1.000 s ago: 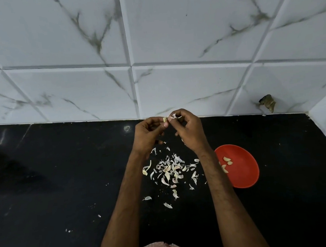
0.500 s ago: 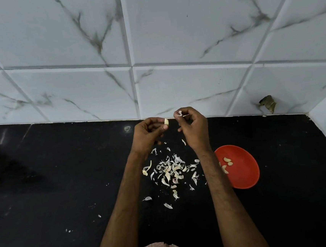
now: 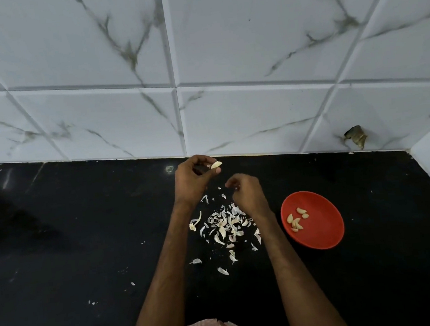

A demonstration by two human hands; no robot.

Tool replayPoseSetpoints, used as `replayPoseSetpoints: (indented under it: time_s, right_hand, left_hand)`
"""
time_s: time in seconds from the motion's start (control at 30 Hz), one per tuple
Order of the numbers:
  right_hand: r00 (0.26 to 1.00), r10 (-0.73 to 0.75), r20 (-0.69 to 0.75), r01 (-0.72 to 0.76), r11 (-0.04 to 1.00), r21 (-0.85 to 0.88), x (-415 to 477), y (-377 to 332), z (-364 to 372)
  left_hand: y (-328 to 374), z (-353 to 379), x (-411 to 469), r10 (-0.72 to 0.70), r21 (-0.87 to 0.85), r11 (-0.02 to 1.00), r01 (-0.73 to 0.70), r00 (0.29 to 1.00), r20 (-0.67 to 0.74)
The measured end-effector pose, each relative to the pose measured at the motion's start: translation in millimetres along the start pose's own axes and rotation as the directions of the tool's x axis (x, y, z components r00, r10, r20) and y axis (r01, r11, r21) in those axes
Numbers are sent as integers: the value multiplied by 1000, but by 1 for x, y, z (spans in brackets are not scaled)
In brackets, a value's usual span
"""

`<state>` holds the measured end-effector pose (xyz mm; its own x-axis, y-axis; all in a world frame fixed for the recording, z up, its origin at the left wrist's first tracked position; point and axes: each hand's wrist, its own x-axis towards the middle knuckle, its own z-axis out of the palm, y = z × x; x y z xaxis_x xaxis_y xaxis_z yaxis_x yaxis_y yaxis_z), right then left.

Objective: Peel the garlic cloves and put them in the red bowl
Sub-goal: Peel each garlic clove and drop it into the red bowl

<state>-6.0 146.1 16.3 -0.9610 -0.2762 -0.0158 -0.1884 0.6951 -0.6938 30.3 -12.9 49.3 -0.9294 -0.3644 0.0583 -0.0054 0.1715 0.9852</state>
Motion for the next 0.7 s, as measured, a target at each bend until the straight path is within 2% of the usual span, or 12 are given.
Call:
replayPoseSetpoints:
  time_s: [0.07,0.2,0.33,0.4,0.57,0.7]
  right_hand:
    - [994,-15,-105,17,1000,20,3,-4,-3]
    - [998,-61,-23,62,998,22,5,-5,-11]
    - [958,-194,-213,229,961,154,8,-21,-23]
    - [934,-233,-269,276,952,134,9,-29,-26]
    - [928,-285,-241,310,948,73,7,-33,-23]
    - [935,-264,-236,295,949,109,6,-32,-24]
  left_hand:
    - [-1,1,1,12,21,1000,-11,1000,-13]
    - [-2,2,1,30,49,998,-28,999,-38]
    - [-1,3,1,51,116,992,-46,998,-41]
    - [0,5,0,52,121,992,-48,998,-22]
    - [3,7,-2,56,131,990,-55,998,-8]
    - [5,6,-4,22,50,998,-22,1000,3]
